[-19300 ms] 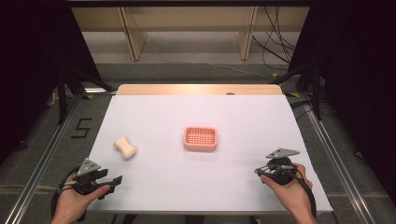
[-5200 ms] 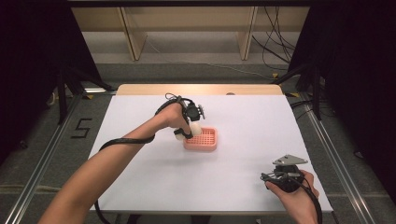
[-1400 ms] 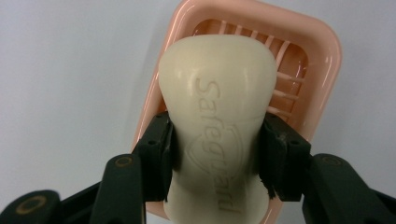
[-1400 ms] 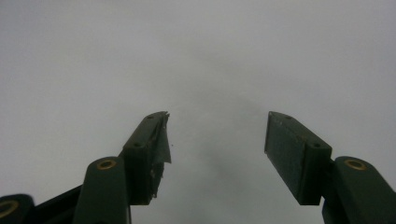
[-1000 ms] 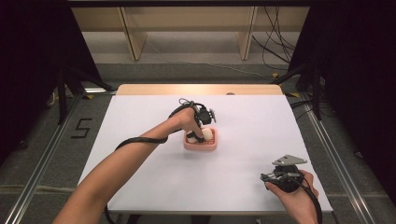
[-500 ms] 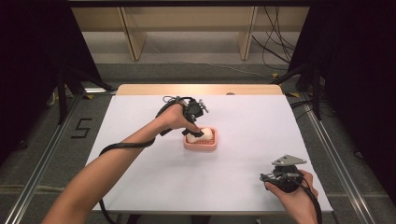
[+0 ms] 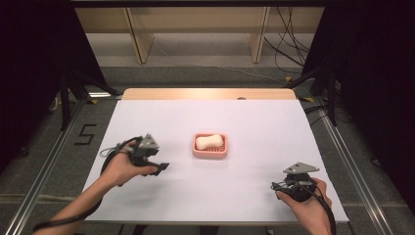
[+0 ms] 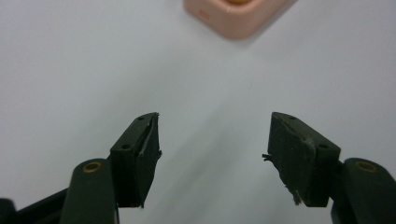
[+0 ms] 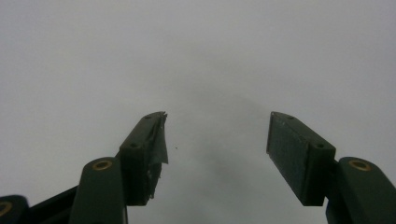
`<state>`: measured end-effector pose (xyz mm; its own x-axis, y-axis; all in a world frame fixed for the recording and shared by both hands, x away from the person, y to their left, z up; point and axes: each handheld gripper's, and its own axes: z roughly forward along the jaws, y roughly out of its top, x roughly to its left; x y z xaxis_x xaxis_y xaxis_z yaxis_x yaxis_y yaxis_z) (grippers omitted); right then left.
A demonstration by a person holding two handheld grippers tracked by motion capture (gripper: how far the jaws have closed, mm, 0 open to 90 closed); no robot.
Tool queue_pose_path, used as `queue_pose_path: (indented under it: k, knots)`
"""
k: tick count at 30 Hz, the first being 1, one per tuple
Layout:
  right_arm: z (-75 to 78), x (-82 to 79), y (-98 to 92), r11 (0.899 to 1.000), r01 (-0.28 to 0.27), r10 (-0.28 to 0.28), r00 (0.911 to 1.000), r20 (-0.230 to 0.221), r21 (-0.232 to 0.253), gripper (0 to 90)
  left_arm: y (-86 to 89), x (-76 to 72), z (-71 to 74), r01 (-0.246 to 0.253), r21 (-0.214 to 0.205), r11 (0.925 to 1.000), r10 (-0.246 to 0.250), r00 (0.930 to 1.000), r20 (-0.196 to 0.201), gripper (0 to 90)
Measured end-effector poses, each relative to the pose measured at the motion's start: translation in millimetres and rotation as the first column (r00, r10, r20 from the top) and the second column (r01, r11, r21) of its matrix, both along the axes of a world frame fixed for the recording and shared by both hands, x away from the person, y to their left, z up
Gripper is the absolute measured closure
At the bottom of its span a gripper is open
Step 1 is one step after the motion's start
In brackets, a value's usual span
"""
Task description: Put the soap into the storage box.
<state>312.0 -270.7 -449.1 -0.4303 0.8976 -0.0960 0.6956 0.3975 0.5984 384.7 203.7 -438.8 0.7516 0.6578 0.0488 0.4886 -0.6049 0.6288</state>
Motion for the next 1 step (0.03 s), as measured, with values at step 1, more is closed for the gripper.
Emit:
queue_pose_path:
  k: [1]
  knots:
    - [0.1,0.5,0.9,1.000,0.003,-0.003,1.0000,-0.001,0.001,37.9,0.0,0.0,0.0,0.000,0.000,1.0000,0.000,1.0000,0.000,33.8]
